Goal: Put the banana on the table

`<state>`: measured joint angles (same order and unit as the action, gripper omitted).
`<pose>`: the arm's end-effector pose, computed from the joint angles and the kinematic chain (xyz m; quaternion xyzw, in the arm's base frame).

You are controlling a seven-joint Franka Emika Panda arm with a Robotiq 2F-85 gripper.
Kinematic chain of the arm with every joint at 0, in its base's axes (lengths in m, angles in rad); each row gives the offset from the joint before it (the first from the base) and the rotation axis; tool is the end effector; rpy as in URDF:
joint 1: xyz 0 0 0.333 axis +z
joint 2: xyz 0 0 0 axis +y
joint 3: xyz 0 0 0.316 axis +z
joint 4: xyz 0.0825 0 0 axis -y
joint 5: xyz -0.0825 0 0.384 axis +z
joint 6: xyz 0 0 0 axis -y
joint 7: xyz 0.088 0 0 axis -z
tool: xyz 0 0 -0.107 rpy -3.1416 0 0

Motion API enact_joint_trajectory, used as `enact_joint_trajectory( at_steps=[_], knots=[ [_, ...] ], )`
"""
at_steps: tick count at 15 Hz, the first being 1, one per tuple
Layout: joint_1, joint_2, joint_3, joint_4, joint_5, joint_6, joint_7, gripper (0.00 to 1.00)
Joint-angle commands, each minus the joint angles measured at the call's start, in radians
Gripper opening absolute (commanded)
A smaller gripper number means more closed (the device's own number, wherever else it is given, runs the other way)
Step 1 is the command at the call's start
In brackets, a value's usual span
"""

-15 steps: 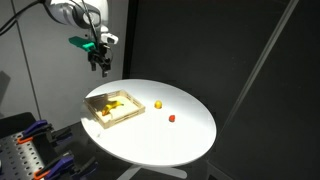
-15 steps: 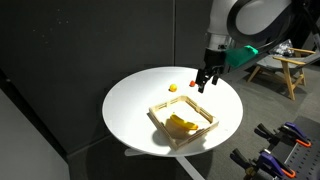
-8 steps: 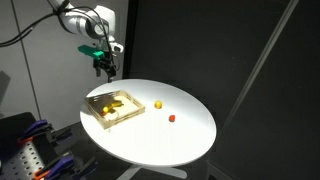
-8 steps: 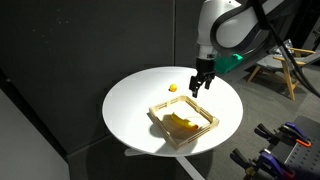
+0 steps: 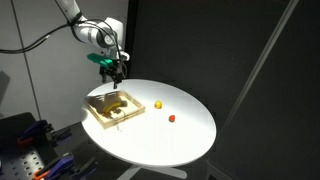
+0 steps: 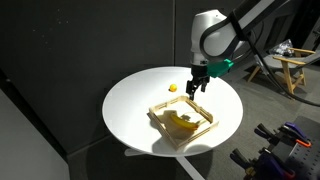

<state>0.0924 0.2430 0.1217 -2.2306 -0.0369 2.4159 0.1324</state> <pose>0.5282 0.1149 0.2586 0.9982 0.0536 -0.0278 0.0020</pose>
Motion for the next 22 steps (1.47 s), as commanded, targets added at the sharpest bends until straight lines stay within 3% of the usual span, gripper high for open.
enact_joint_trajectory(
  at_steps=[1,22],
  knots=[
    [0.021,0.062,-0.026,0.063,-0.043,-0.003,-0.009,1.0],
    [0.062,0.156,-0.048,0.101,-0.077,0.005,0.011,1.0]
  ],
)
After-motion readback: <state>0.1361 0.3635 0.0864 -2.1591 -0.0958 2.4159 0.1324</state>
